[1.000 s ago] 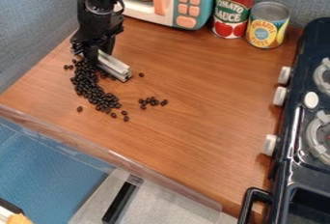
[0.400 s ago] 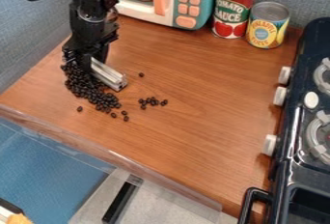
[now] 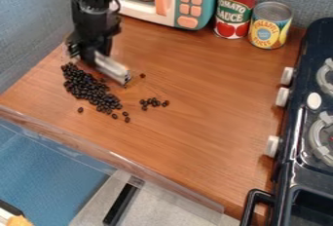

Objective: Sweep into pile

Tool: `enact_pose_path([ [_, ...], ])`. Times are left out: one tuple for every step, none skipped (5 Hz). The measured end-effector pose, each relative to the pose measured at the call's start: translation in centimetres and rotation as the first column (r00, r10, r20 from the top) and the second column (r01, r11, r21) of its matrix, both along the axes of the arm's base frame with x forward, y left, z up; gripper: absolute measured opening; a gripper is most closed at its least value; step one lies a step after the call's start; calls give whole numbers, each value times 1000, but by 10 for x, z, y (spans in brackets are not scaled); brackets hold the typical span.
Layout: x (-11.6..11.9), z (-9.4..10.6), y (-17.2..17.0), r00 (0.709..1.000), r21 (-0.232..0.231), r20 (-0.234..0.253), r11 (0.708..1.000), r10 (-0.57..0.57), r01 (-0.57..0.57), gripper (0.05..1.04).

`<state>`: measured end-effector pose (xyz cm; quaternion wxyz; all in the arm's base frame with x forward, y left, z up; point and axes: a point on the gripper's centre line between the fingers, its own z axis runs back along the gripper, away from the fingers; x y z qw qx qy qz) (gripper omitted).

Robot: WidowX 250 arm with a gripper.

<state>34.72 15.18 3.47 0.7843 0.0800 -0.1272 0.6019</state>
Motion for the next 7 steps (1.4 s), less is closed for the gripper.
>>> enact_pose_path([
  [15, 12, -8, 999, -51, 48, 999, 9, -6, 373],
  [33, 24, -24, 995, -107, 95, 994, -19, 29, 373],
  [44, 27, -59, 982, -156, 100, 972, -161, 175, 373],
  [43, 24, -105, 948, -199, 102, 928, -301, 315, 372],
  [43, 40, -146, 907, -202, 150, 886, -393, 417, 373],
  [42, 35, -160, 883, -164, 144, 870, -446, 466, 373],
  [42, 7, -150, 862, -98, 91, 857, -498, 506, 372],
])
